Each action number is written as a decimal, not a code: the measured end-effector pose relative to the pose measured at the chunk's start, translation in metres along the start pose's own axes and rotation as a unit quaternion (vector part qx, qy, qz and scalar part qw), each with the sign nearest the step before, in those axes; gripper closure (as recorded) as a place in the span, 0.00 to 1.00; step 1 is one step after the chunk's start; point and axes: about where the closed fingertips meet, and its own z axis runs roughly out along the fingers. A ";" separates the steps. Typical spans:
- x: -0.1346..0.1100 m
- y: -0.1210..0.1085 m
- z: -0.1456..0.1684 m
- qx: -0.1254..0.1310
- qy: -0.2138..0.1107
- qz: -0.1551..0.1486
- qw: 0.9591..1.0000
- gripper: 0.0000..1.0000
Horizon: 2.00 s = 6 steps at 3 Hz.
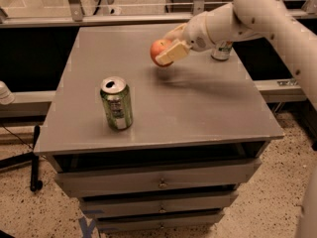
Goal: Move apple near green can
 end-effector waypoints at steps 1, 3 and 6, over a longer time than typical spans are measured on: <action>0.021 0.045 -0.027 -0.048 0.003 -0.031 0.998 1.00; 0.012 0.121 -0.029 -0.130 -0.033 -0.082 0.988 1.00; -0.016 0.177 -0.009 -0.203 -0.060 -0.133 0.968 0.62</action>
Offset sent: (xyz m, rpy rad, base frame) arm -0.1420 -0.0025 -0.0261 -0.0279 -0.0057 0.3555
